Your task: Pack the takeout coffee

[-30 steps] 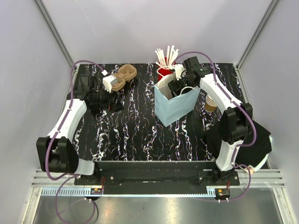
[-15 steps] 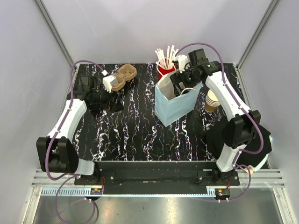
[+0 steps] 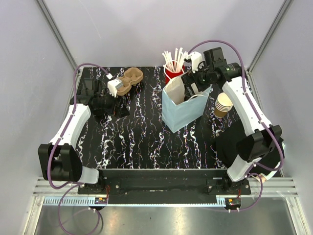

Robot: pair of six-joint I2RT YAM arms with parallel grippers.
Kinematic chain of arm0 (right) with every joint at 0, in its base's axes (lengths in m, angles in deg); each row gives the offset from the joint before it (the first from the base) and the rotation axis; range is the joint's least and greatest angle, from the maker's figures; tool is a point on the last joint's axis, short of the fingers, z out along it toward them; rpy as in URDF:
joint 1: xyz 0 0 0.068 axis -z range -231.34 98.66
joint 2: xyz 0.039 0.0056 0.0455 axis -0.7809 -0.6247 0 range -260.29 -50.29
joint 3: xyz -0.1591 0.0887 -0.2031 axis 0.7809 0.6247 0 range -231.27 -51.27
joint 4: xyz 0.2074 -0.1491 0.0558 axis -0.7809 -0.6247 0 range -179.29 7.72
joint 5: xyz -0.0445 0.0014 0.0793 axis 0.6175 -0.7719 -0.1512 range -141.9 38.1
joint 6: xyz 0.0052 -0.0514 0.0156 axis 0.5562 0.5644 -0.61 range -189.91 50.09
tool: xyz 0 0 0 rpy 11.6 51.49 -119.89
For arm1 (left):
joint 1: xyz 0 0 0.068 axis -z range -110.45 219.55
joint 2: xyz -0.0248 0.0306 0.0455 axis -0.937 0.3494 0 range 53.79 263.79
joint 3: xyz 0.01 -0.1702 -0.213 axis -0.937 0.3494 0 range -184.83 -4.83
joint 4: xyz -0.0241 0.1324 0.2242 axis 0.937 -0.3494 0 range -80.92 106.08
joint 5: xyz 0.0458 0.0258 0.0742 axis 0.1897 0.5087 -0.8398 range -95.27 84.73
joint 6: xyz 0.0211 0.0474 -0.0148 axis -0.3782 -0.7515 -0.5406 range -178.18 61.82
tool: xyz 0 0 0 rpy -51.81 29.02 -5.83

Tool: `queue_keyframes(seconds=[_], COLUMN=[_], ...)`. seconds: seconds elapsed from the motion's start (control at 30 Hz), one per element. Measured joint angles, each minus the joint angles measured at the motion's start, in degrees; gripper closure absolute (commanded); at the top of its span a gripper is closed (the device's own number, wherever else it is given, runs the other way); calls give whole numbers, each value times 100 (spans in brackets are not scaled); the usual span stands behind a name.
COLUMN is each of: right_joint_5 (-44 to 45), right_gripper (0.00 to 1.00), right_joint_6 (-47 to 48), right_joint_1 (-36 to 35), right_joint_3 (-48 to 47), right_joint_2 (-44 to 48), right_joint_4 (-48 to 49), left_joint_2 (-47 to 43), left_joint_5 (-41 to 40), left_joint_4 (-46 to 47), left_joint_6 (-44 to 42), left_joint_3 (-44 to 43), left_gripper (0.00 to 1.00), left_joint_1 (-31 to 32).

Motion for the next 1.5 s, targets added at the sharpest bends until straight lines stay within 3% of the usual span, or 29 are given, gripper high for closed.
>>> queue_keyframes(seconds=[0.67,1.07,1.5], right_joint_5=[245,1663,2455], right_gripper=[0,0,0], right_joint_6=[-15,-166,-380], right_joint_1=[2,87,1462], right_joint_3=[-109,544,1860], right_joint_2=[800,1799,2164], right_joint_4=[-9,988,2142], left_joint_2=[0,0,-22], left_joint_5=[0,-2,-374], left_joint_4=[0,2,-35], left_joint_6=[0,0,-7], left_joint_3=[0,0,-295], left_gripper=[1,1,1], left_joint_1=[-11,-11,-11])
